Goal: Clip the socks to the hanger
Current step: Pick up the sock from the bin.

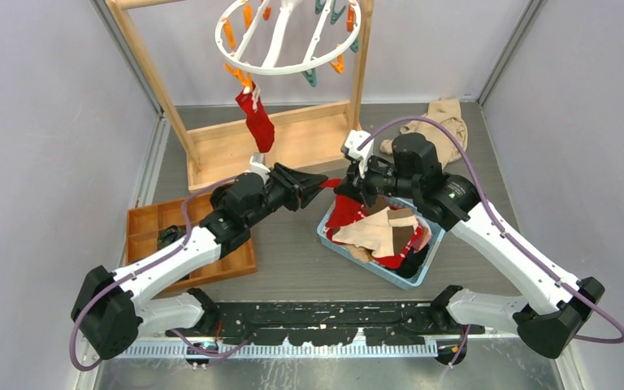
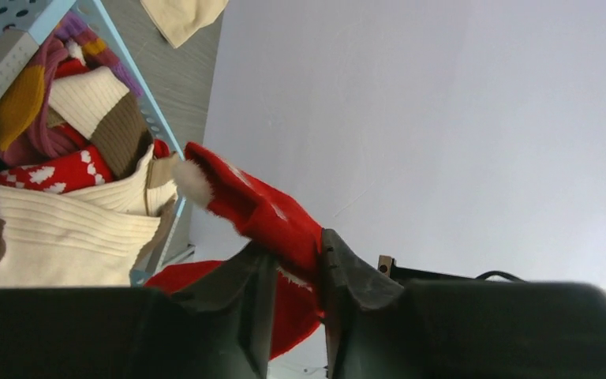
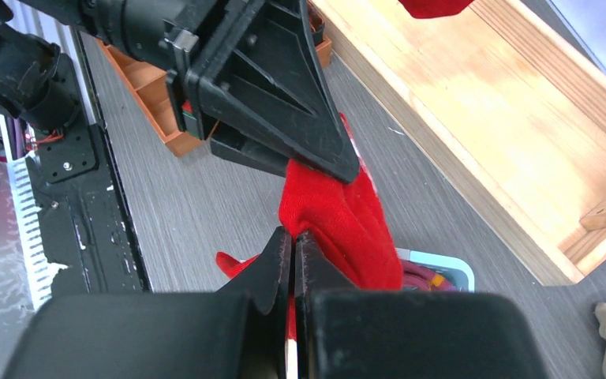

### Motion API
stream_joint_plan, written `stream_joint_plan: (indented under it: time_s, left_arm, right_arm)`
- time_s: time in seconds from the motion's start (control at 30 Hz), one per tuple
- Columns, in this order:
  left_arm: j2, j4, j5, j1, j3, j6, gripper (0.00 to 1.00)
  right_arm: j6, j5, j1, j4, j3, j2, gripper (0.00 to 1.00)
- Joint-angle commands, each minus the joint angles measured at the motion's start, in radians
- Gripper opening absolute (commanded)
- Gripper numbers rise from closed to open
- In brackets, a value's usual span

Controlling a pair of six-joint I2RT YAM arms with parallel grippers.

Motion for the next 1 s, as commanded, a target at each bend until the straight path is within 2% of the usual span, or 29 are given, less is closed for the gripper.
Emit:
stream_joint_plan:
  time_s: [0.0, 0.03, 0.07, 0.17, 0.2, 0.23, 0.3, 0.33, 0.43, 0.5, 0.53, 0.63, 0.73, 0.83, 0.97]
  left_arm:
    - [0.007, 0.030, 0.004, -0.004, 0.062, 0.084, 0.17]
    - [0.009, 0.022, 0.008, -0.004, 0.070, 0.101, 0.07]
    - [0.009, 0.013, 0.011, -0.004, 0.080, 0.148, 0.01]
    - [-0.003, -0.029, 0.015, -0.004, 0.113, 0.309, 0.00]
    - [-0.012, -0.030, 0.016, -0.004, 0.120, 0.386, 0.00]
    - [-0.025, -0.027, 0.018, -0.004, 0.122, 0.466, 0.00]
    - [-0.066, -0.023, 0.028, -0.004, 0.118, 0.660, 0.00]
    - [-0.104, -0.026, 0.040, -0.004, 0.109, 0.780, 0.00]
    - [-0.211, -0.057, 0.119, -0.004, 0.075, 1.179, 0.00]
    - [-0.281, -0.110, 0.236, -0.004, 0.060, 1.460, 0.00]
    - [-0.314, -0.160, 0.313, -0.004, 0.061, 1.667, 0.00]
    - [-0.382, -0.339, 0.481, -0.004, 0.092, 2.022, 0.00]
    - [-0.383, -0.473, 0.549, -0.004, 0.165, 2.199, 0.00]
    - [-0.316, -0.634, 0.611, -0.004, 0.265, 2.316, 0.00]
    - [-0.262, -0.694, 0.647, -0.004, 0.331, 2.395, 0.00]
  right_arm:
    - [-0.076, 0.009, 0.021, 0.013, 0.004, -0.045, 0.01]
    - [-0.079, 0.009, 0.022, 0.008, 0.002, -0.046, 0.01]
    - [-0.082, 0.006, 0.023, 0.004, 0.000, -0.048, 0.01]
    - [-0.088, -0.018, 0.024, -0.011, -0.012, -0.064, 0.01]
    - [-0.091, -0.029, 0.024, -0.019, -0.016, -0.071, 0.04]
    - [-0.091, -0.042, 0.024, -0.028, -0.020, -0.082, 0.10]
    - [-0.080, -0.061, 0.023, -0.039, -0.032, -0.106, 0.28]
    - [-0.071, -0.066, 0.024, -0.040, -0.040, -0.120, 0.39]
    - [-0.013, -0.082, 0.016, -0.010, -0.066, -0.169, 0.59]
    - [0.025, -0.096, 0.003, 0.025, -0.088, -0.198, 0.71]
    - [0.039, -0.110, -0.003, 0.041, -0.098, -0.208, 0.77]
    - [0.059, -0.211, -0.031, 0.094, -0.139, -0.222, 0.90]
    - [0.062, -0.317, -0.035, 0.206, -0.202, -0.224, 0.95]
    - [0.114, -0.349, -0.034, 0.369, -0.252, -0.195, 0.96]
    - [0.132, -0.357, -0.036, 0.451, -0.240, -0.134, 0.96]
